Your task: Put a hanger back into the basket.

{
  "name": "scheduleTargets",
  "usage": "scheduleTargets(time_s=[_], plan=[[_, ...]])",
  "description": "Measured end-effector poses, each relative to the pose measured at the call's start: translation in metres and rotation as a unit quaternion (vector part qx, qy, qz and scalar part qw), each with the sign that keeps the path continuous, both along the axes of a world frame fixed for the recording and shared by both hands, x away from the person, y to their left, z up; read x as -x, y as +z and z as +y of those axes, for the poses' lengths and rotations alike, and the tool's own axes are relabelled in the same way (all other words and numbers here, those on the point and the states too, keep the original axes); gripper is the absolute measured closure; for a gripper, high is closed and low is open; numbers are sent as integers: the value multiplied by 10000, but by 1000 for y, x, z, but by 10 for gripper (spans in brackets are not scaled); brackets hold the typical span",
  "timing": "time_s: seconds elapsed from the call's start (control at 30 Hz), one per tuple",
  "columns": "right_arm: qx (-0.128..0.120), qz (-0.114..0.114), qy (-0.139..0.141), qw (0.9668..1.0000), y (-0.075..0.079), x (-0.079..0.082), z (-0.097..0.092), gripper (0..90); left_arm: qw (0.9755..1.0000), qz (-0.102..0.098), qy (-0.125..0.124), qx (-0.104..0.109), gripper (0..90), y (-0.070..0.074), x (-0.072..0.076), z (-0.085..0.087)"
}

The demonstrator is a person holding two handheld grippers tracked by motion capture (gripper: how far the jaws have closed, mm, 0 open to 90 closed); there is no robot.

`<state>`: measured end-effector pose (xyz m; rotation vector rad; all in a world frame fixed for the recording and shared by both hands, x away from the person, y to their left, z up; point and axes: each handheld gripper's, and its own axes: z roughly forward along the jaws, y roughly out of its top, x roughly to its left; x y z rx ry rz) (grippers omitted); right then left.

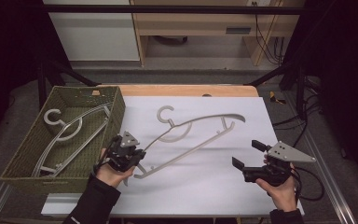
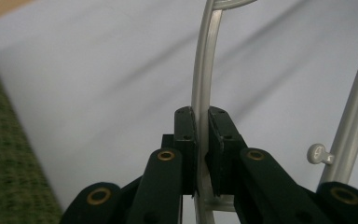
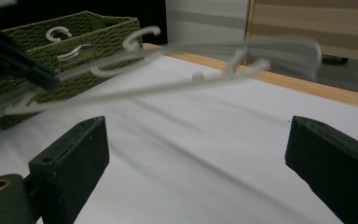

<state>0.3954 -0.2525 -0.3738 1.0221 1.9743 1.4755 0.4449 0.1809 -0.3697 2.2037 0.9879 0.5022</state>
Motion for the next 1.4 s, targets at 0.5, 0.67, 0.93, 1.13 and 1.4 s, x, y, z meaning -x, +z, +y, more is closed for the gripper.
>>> scheduleTargets(time_s=[0.5, 0.67, 0.93, 1.13, 1.4], plan=[[46, 71, -32, 10000, -5, -3, 1, 53, 9963, -656, 511, 228, 829, 66, 4, 60], [36, 100, -53, 9999, -6, -4, 1, 52, 9939, -742, 783, 226, 829, 79, 1, 89], [67, 136, -42, 9999, -8, -6, 1, 52, 9876, -778, 1348, 198, 829, 79, -9, 143], [75, 148, -72, 9998, -9, -7, 2, 51, 9821, -693, 1753, 31, 829, 71, -14, 181], [72, 128, -87, 9999, -8, -7, 1, 49, 9769, -684, 2019, -179, 829, 62, -13, 207]])
